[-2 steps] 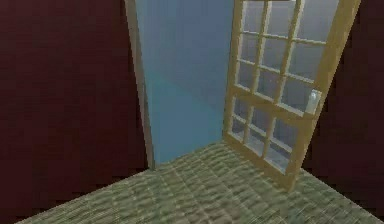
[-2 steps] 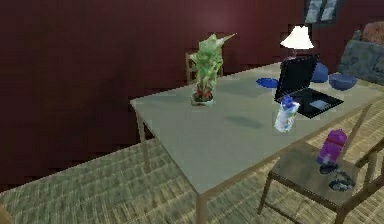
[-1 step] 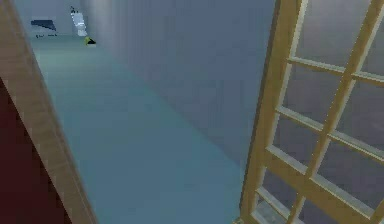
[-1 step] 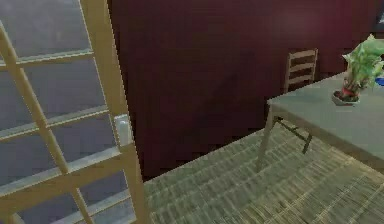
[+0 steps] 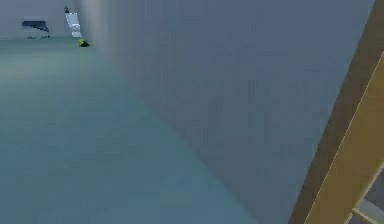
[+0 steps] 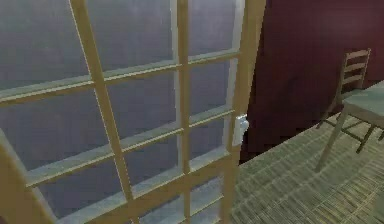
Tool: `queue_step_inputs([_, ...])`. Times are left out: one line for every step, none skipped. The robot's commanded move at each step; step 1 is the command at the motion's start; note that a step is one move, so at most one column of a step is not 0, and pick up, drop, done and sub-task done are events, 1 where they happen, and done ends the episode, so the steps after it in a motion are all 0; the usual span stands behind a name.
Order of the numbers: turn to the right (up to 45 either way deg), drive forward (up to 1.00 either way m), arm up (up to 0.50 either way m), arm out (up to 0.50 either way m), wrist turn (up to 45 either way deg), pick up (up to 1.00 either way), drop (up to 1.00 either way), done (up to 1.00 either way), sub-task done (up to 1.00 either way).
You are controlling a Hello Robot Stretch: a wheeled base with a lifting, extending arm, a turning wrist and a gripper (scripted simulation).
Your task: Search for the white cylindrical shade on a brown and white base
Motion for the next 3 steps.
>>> queue_step_inputs([-24.0,0.00,0.00,0.00,0.0,0.00,0.00,0.00,0.00])
queue_step_inputs([0.0,0.30,0.00,0.00,0.0,0.00,0.00,0.00,0.00])
queue_step_inputs([-6.0,0.00,0.00,0.00,0.0,0.00,0.00,0.00,0.00])
